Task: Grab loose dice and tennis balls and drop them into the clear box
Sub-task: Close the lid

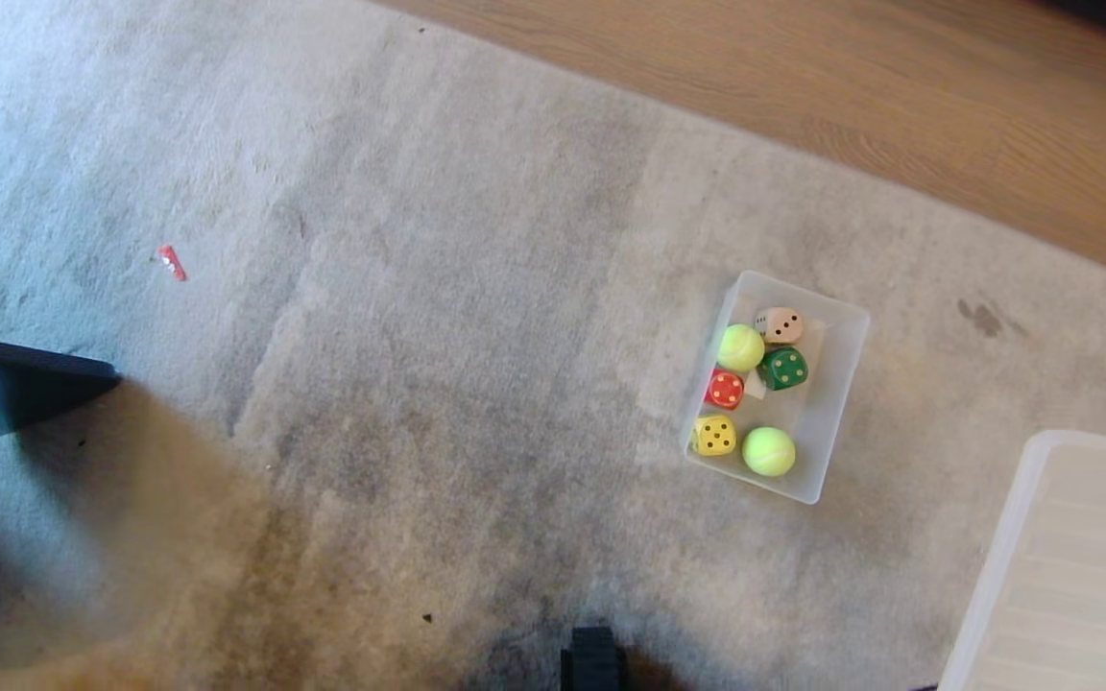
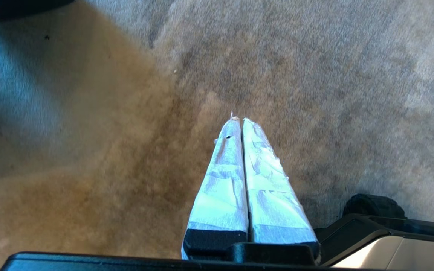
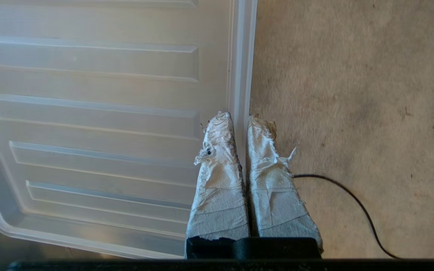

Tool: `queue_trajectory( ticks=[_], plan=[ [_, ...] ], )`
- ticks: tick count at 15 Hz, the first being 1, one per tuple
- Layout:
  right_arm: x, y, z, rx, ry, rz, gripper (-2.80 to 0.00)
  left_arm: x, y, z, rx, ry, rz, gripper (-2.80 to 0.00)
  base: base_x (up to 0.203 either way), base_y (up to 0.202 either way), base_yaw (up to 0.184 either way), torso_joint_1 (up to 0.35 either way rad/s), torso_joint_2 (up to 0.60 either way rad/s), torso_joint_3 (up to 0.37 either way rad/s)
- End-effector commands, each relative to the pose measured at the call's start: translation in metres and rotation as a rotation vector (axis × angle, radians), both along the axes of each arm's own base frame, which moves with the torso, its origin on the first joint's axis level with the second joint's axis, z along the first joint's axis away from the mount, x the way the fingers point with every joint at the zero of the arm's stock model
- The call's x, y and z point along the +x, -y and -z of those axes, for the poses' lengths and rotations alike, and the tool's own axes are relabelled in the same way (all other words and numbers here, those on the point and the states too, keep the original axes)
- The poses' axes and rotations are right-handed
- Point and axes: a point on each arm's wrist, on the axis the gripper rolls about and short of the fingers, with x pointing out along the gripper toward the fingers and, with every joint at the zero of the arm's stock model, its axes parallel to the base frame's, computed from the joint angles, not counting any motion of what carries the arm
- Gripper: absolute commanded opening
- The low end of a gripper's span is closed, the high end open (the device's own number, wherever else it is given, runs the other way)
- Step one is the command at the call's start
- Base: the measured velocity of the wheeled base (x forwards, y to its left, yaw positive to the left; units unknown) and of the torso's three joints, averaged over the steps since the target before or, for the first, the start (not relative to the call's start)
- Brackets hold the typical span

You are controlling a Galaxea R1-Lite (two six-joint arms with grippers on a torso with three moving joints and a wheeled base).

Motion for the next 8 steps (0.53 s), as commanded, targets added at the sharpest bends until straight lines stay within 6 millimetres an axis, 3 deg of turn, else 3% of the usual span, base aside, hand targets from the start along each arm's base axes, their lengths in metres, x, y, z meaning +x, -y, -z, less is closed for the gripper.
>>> queue_trajectory(
  ticks=[1, 4, 8],
  plan=[
    [0.0002, 0.0000, 0.0001, 0.000, -0.004, 0.000, -2.80, 0.0000, -0.0001, -0.0001, -0.002, 0.001, -0.003, -2.80, -0.187, 0.000, 0.002, 0.002, 0.00, 0.007],
    [0.0002, 0.0000, 0.0001, 0.000, -0.004, 0.000, -2.80, 0.0000, -0.0001, -0.0002, -0.002, 0.002, -0.003, -2.80, -0.161, 0.000, -0.002, 0.004, 0.00, 0.006],
    [0.0001, 0.0000, -0.0003, 0.006, -0.002, 0.004, -2.80, 0.0000, -0.0001, -0.0002, -0.004, 0.003, -0.003, -2.80, 0.000, 0.000, 0.000, 0.000, 0.00, 0.000]
  ],
)
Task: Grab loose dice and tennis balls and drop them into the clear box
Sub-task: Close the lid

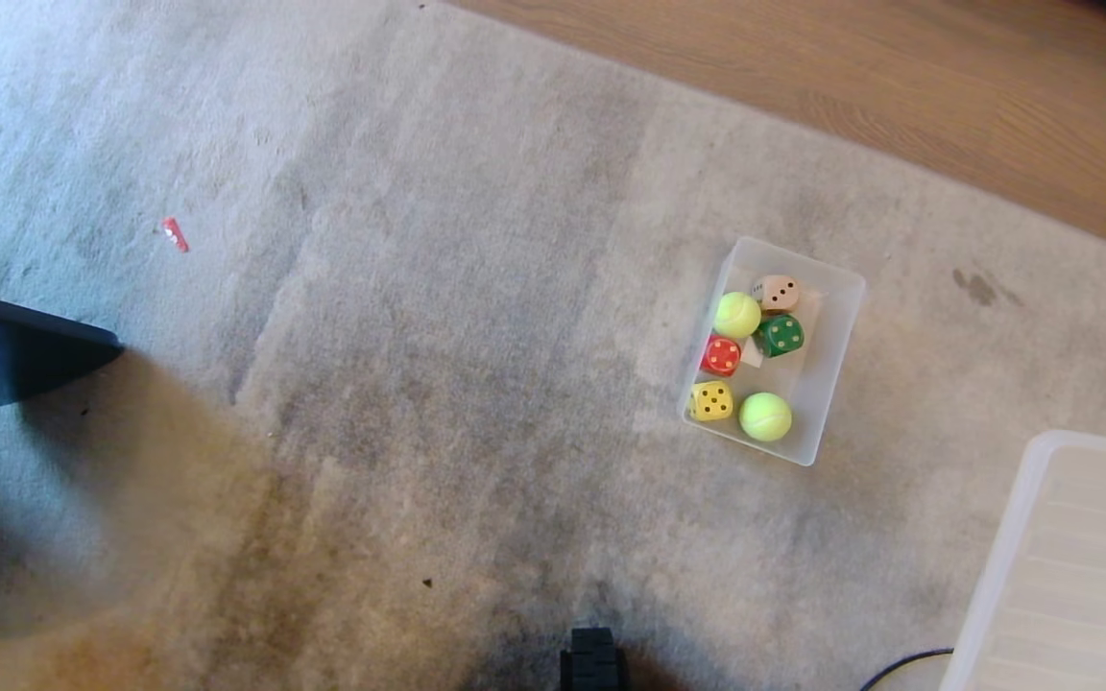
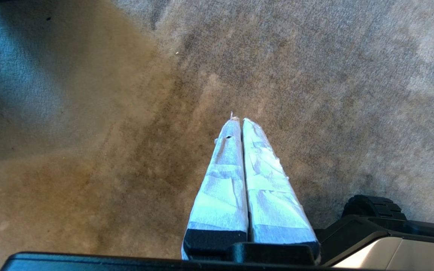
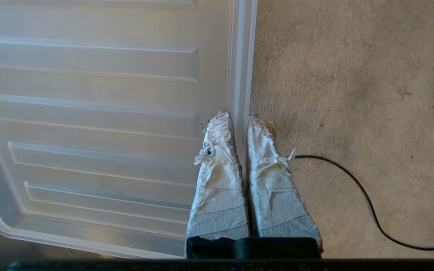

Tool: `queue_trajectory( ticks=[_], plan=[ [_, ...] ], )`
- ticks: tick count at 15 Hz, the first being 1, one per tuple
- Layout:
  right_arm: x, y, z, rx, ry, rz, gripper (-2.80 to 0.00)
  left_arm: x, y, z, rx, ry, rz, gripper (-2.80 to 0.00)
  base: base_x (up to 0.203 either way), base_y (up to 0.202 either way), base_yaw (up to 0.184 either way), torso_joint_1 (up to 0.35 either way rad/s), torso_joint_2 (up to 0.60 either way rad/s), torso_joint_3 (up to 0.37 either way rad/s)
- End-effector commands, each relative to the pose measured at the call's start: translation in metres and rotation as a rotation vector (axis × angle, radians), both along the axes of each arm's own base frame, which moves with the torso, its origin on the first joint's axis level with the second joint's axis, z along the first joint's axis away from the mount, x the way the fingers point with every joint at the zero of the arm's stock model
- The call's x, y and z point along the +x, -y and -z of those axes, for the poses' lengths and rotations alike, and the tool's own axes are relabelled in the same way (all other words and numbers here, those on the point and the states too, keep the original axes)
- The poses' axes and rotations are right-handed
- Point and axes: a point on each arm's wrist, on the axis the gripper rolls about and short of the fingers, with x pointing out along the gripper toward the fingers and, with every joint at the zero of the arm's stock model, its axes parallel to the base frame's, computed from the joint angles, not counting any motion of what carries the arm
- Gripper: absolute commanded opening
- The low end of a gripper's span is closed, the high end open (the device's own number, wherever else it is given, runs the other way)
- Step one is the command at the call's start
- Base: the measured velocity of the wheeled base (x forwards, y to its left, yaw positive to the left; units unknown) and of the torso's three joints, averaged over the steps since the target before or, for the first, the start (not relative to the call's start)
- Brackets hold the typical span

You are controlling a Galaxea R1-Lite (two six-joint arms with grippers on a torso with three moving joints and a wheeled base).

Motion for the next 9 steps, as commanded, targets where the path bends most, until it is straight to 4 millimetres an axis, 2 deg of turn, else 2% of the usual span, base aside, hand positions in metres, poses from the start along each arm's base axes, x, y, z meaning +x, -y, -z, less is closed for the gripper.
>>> queue_trajectory(
  ticks=[1, 3, 5, 7, 9],
  plan=[
    [-0.001, 0.000, -0.003, 0.007, 0.007, 0.005, -2.80, 0.000, 0.000, 0.000, -0.001, 0.000, -0.001, -2.80, 0.000, 0.000, 0.000, 0.000, 0.00, 0.000],
    [0.001, 0.000, -0.021, 0.025, -0.008, 0.005, -2.80, 0.000, 0.000, 0.000, -0.001, 0.000, -0.001, -2.80, 0.000, 0.000, 0.000, 0.000, 0.00, 0.000],
    [0.017, 0.000, -0.044, 0.094, -0.110, 0.013, -2.80, 0.000, 0.000, 0.000, -0.001, 0.000, -0.001, -2.80, 0.000, 0.000, 0.000, 0.000, 0.00, 0.000],
    [0.046, 0.000, -0.059, 0.153, -0.232, 0.011, -2.80, 0.000, 0.000, 0.000, -0.001, 0.000, -0.001, -2.80, 0.000, 0.000, 0.000, 0.000, 0.00, 0.000],
    [0.088, -0.001, -0.069, 0.206, -0.308, 0.012, -2.80, 0.000, 0.000, 0.000, -0.001, 0.000, -0.001, -2.80, 0.000, 0.000, 0.000, 0.000, 0.00, 0.000]
  ],
)
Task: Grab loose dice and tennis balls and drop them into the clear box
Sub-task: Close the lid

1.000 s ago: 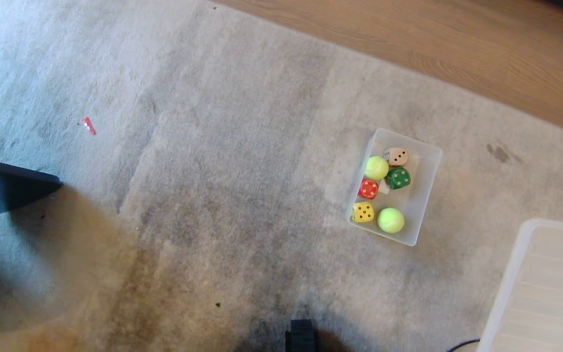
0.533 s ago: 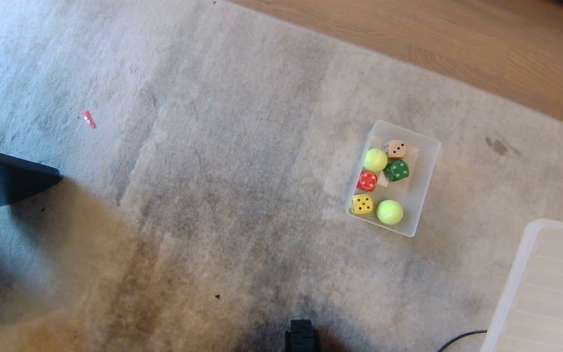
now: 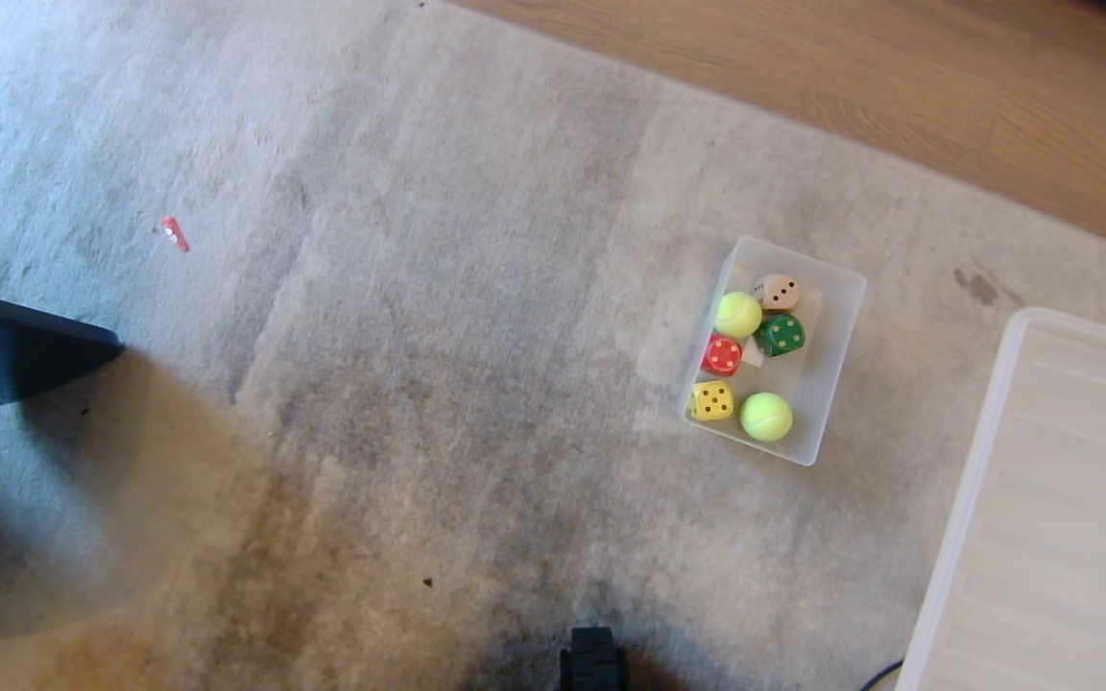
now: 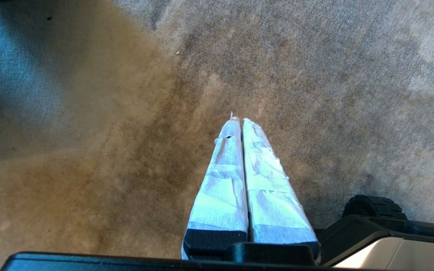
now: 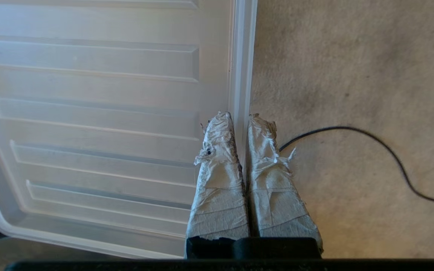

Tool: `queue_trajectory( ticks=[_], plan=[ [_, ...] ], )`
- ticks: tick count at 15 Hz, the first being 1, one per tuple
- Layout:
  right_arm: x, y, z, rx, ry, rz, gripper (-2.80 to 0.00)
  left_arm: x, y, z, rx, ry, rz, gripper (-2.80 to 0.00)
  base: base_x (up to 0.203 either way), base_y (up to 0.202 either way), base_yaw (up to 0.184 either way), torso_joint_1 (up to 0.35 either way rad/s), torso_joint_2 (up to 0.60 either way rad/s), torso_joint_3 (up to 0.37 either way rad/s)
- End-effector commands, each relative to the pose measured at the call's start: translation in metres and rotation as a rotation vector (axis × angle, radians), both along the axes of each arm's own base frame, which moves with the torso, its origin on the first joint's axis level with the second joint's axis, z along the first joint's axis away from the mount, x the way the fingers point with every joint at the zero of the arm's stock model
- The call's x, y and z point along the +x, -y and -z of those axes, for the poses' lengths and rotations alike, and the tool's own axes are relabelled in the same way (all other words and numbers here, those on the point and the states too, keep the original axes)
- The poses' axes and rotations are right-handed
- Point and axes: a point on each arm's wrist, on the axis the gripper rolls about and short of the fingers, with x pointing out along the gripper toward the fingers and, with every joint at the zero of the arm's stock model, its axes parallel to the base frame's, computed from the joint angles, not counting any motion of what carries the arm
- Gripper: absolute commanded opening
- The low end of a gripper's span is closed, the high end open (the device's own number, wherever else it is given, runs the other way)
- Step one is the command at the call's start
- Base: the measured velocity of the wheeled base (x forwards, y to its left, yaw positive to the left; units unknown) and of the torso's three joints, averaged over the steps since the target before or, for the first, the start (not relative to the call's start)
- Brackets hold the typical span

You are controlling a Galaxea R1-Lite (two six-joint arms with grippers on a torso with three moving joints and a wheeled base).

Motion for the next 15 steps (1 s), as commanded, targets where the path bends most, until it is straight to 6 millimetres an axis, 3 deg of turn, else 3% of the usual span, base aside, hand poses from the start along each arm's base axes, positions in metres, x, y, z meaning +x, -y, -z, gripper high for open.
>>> queue_trajectory(
  ticks=[1, 5, 8, 12, 15],
  plan=[
    [0.067, -0.001, -0.005, 0.048, -0.194, 0.003, -2.80, 0.000, 0.000, 0.000, -0.001, -0.001, -0.001, -2.80, 0.000, 0.000, 0.000, 0.000, 0.00, 0.000],
    [0.156, -0.003, 0.010, 0.116, -0.231, -0.027, -2.80, 0.000, 0.000, 0.000, -0.001, 0.000, -0.001, -2.80, 0.000, 0.000, 0.000, 0.000, 0.00, 0.000],
    [0.209, -0.007, 0.035, 0.109, -0.200, -0.080, -2.80, 0.000, 0.000, 0.000, -0.001, 0.000, -0.001, -2.80, 0.000, 0.000, 0.000, 0.000, 0.00, 0.000],
    [0.259, -0.011, 0.070, 0.055, -0.102, -0.138, -2.80, 0.000, 0.000, 0.000, -0.001, 0.000, -0.001, -2.80, 0.000, 0.000, 0.000, 0.000, 0.00, 0.000],
    [0.289, -0.005, 0.073, 0.042, -0.001, -0.134, -2.80, 0.000, 0.000, 0.000, -0.001, 0.000, -0.001, -2.80, 0.000, 0.000, 0.000, 0.000, 0.00, 0.000]
  ],
)
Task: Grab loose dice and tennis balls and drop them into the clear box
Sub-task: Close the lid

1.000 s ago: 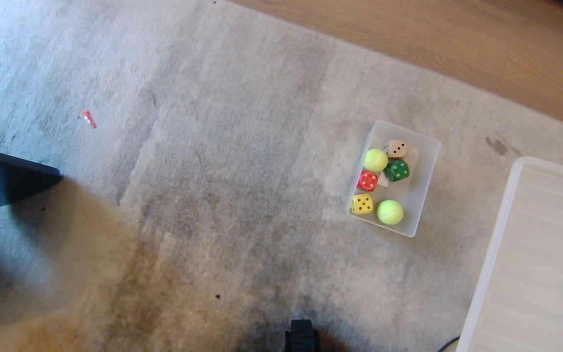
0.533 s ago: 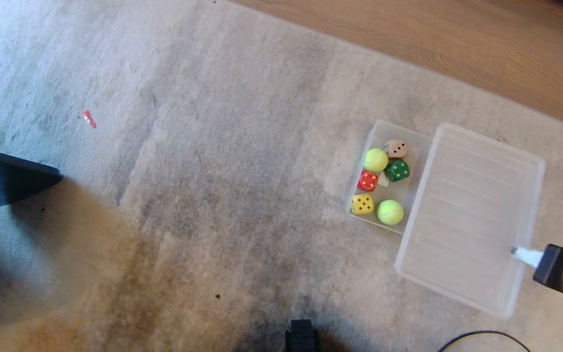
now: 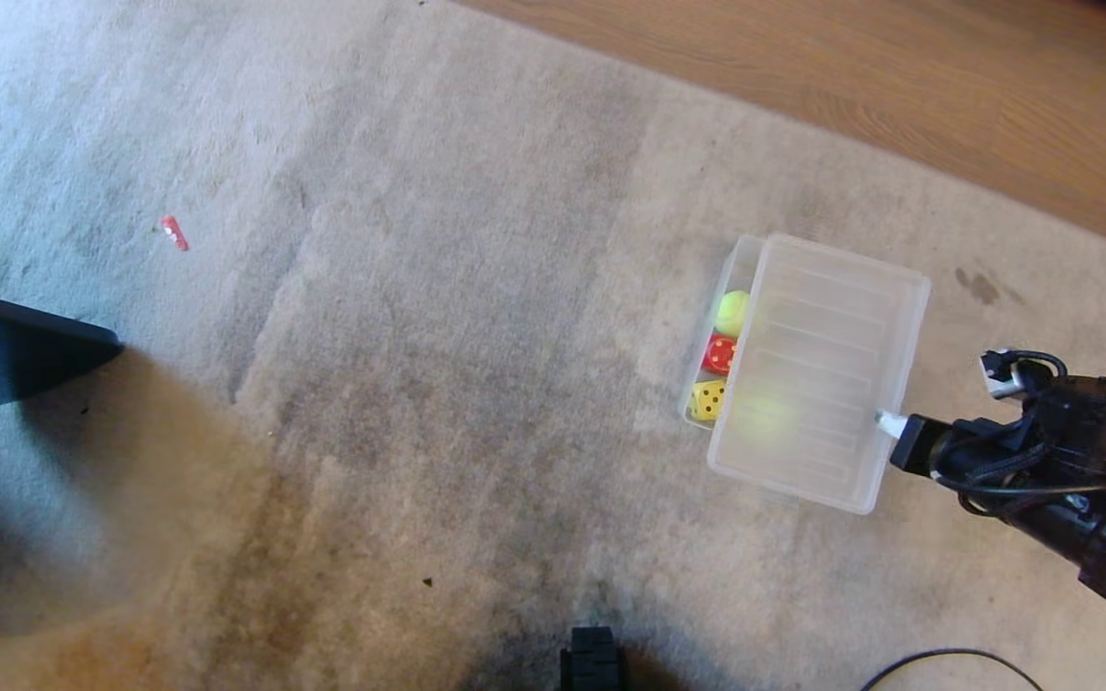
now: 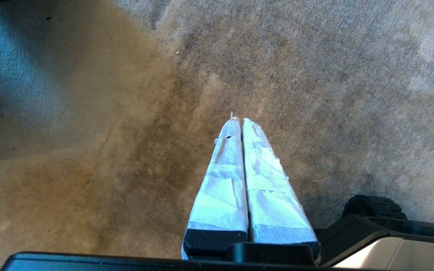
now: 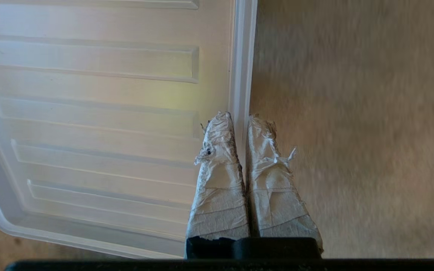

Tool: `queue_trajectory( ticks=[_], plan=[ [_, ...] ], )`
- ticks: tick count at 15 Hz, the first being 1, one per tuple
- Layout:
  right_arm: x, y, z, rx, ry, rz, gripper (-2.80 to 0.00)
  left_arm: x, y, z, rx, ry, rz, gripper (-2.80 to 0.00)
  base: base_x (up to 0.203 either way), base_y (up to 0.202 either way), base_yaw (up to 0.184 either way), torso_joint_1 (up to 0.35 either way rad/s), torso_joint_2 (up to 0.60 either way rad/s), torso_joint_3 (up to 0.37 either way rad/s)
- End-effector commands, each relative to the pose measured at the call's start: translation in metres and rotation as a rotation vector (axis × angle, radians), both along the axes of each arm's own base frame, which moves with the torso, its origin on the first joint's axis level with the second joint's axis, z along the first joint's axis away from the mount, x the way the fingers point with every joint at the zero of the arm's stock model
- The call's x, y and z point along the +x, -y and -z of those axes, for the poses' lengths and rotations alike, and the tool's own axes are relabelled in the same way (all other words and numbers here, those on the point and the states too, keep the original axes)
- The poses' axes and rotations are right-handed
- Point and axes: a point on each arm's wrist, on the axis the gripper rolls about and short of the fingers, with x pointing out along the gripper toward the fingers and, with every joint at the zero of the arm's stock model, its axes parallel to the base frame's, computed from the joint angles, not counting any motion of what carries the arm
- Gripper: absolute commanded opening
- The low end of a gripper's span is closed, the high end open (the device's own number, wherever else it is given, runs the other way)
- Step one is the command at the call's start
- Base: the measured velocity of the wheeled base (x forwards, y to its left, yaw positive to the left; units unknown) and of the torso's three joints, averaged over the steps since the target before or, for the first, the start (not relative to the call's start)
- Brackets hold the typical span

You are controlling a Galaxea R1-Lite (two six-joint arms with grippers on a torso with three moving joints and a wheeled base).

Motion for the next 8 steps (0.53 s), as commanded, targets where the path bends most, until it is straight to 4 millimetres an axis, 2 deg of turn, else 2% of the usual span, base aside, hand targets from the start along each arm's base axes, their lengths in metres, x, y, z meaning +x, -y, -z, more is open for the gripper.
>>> queue_trajectory(
  ticks=[1, 6, 8],
  plan=[
    [0.025, 0.006, 0.024, 0.007, -0.027, 0.015, -2.80, 0.000, 0.000, 0.000, -0.001, 0.000, -0.001, -2.80, 0.000, 0.000, 0.000, 0.000, 0.00, 0.000],
    [0.045, 0.024, 0.021, 0.076, 0.015, 0.079, -2.80, 0.000, 0.000, 0.000, -0.001, -0.001, -0.001, -2.80, 0.000, 0.000, 0.000, 0.000, 0.00, 0.000],
    [0.048, 0.024, 0.018, 0.111, 0.023, 0.070, -2.80, 0.000, 0.000, 0.000, -0.001, 0.000, -0.001, -2.80, 0.000, 0.000, 0.000, 0.000, 0.00, 0.000]
  ],
)
